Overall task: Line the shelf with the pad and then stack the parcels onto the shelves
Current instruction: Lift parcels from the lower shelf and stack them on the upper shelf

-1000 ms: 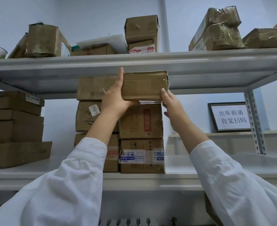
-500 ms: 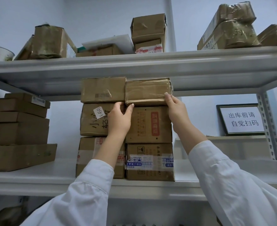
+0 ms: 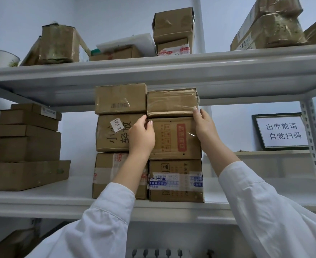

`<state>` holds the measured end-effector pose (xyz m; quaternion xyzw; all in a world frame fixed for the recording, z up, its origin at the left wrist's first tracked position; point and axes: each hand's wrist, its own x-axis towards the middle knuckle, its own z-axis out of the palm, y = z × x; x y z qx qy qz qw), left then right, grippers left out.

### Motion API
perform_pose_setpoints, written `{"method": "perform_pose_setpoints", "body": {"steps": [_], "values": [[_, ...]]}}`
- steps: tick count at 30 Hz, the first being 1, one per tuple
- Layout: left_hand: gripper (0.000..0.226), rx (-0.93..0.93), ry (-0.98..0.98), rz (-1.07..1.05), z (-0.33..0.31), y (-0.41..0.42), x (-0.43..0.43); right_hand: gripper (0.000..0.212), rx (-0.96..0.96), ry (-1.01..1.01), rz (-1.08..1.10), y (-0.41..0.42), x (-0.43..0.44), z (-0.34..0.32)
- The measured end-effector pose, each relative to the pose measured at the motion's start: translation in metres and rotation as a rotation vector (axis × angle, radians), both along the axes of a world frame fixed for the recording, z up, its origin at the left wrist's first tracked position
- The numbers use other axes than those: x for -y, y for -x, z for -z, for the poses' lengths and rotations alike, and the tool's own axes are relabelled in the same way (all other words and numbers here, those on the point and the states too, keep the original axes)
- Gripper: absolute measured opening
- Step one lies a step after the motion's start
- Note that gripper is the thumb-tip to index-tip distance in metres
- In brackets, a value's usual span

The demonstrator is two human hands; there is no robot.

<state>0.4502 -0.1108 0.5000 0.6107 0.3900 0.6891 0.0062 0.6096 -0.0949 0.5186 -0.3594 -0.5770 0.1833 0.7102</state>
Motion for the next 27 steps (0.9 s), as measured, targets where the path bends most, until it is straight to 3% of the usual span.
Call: {"method": "perform_pose_setpoints", "body": {"steps": [3, 6, 11, 18, 22, 25, 27], "values": [[0.046, 0.015, -0.001, 0.034, 0.007, -0.005, 0.001, 0.062, 0.011, -0.040, 0.056, 0.001, 0.009, 0.018], [0.050, 0.036, -0.018, 0.049, 0.017, -0.012, 0.005, 0.071, 0.106, -0.117, 0.183, 0.002, 0.010, 0.041], [0.058, 0.062, -0.047, 0.032, 0.041, -0.025, 0.006, 0.086, 0.197, 0.042, 0.286, 0.005, 0.006, 0.068], [0.064, 0.042, 0.003, 0.024, 0.069, -0.032, 0.007, 0.080, 0.057, 0.171, 0.017, 0.001, 0.018, 0.086], [0.065, 0.087, 0.013, 0.034, 0.094, -0.035, 0.009, 0.084, 0.121, 0.155, 0.049, 0.001, 0.023, 0.118], [0.066, 0.116, 0.041, 0.065, 0.111, -0.038, 0.008, 0.050, 0.137, 0.181, 0.122, 0.007, 0.020, 0.130], [0.065, 0.114, 0.025, 0.088, 0.117, -0.038, 0.008, 0.041, 0.119, 0.193, 0.128, 0.008, 0.016, 0.131]]}}
